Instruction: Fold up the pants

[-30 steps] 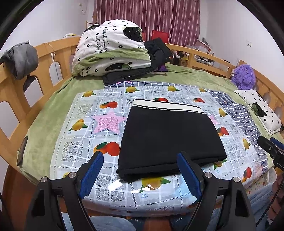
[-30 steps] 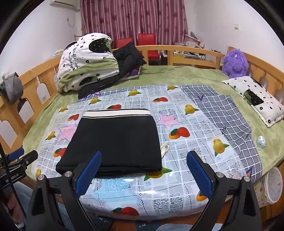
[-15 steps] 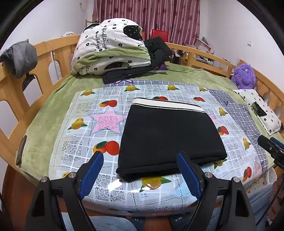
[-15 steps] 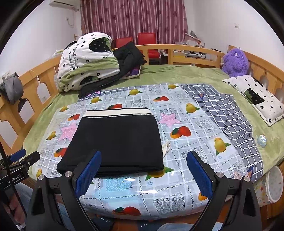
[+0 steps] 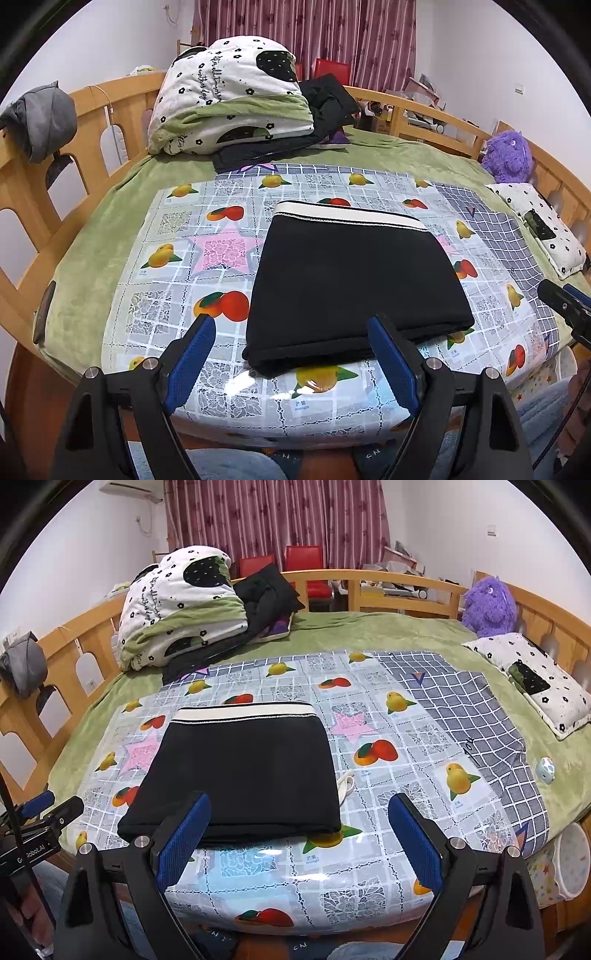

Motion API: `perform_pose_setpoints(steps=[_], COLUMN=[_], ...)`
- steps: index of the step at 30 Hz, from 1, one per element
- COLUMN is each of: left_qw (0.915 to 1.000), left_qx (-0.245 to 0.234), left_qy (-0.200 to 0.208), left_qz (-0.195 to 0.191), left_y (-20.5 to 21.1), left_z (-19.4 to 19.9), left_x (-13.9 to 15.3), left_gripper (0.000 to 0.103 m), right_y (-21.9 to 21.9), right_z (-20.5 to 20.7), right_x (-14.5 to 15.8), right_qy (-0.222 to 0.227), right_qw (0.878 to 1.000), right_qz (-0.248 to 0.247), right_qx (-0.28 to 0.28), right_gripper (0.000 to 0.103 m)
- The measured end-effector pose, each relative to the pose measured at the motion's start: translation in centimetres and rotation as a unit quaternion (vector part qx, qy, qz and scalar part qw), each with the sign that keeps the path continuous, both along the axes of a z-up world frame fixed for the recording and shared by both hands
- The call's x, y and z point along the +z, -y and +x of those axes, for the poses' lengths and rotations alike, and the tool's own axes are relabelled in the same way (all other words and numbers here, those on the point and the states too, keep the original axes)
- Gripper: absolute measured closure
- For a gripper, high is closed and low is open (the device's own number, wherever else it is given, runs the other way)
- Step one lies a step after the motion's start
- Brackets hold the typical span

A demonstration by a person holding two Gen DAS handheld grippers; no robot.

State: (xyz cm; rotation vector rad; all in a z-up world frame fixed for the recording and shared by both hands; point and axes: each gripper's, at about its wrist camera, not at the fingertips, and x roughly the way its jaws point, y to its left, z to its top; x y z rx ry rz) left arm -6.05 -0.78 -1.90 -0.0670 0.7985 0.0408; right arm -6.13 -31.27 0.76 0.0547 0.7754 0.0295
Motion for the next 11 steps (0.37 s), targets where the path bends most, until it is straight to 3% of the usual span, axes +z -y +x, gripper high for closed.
perform_pose_setpoints(steps=[11], left_qw=[1.0], left_qx=[-0.008], left_qy=[0.001], left_qz=[0.005], left_y=[0.2], left_z=[-0.02], left_x=[-0.17], left_gripper=[0.019], right_y=[0.08], right_z=[0.17], right_x=[-0.07], right_qy=[-0.002], right_qw=[1.0], right_qz=[0.0], right_qx=[-0.001], right_gripper=[0.008])
